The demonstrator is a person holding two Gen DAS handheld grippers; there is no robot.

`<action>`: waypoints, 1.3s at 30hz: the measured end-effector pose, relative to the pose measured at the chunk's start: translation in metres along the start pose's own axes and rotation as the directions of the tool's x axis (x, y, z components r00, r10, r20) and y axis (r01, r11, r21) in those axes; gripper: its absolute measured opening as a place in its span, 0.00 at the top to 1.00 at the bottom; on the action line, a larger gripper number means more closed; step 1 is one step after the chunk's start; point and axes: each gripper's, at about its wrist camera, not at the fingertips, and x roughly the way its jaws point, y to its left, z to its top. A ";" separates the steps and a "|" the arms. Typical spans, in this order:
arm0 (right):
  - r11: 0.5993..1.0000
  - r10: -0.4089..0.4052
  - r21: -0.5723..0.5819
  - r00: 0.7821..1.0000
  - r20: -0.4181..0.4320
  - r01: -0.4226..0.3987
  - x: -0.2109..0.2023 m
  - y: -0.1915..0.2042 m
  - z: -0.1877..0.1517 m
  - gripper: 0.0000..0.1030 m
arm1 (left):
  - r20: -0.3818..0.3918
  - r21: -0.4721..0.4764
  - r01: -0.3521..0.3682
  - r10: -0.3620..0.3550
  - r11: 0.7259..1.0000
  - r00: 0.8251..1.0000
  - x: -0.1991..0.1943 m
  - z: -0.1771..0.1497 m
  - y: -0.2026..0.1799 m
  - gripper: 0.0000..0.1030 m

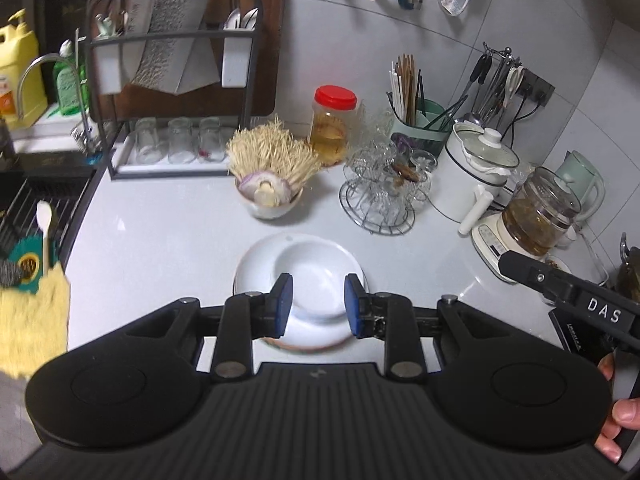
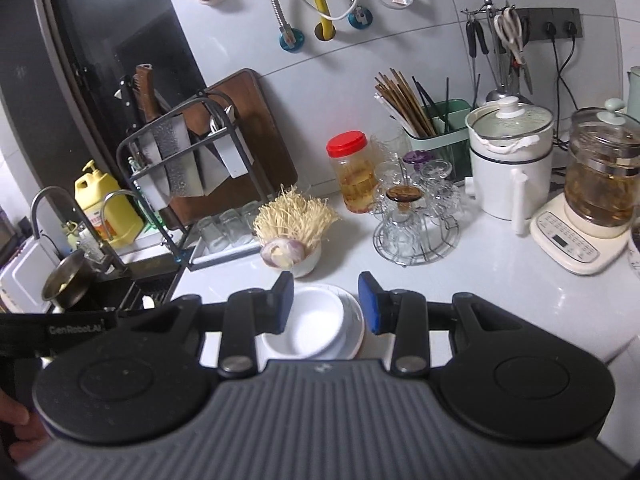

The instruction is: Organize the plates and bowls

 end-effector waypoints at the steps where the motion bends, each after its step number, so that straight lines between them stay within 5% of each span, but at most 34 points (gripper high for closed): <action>1: 1.000 0.000 -0.006 1.000 0.002 0.000 -0.005 -0.001 -0.004 0.62 | 0.002 0.000 0.000 0.000 1.000 1.000 -0.004 -0.005 -0.002 0.69; 8: 0.999 -0.005 -0.038 1.000 0.010 0.006 -0.038 -0.003 -0.030 0.62 | 0.013 0.023 -0.007 0.007 1.000 1.000 -0.029 -0.033 -0.018 0.67; 17: 0.998 -0.030 -0.049 1.000 0.009 0.030 -0.066 -0.007 -0.056 0.61 | 0.013 0.034 -0.010 0.010 0.999 1.000 -0.050 -0.064 -0.030 0.49; 20: 0.998 -0.038 -0.052 0.999 0.018 0.039 -0.074 -0.006 -0.063 0.47 | 0.010 0.047 -0.015 0.015 0.999 1.000 -0.057 -0.073 -0.033 0.42; 30: 0.995 -0.065 -0.076 0.998 0.025 0.067 -0.092 -0.003 -0.075 0.46 | 0.012 0.056 -0.033 0.033 0.998 0.999 -0.072 -0.091 -0.032 0.23; 34: 0.994 -0.072 -0.080 0.997 0.033 0.075 -0.094 -0.001 -0.076 0.22 | 0.019 0.057 -0.037 0.036 0.998 0.999 -0.077 -0.095 -0.030 0.16; 39: 0.993 -0.073 -0.093 0.997 0.025 0.075 -0.095 0.002 -0.079 0.20 | 0.024 0.056 -0.050 0.049 0.997 0.999 -0.080 -0.101 -0.029 0.09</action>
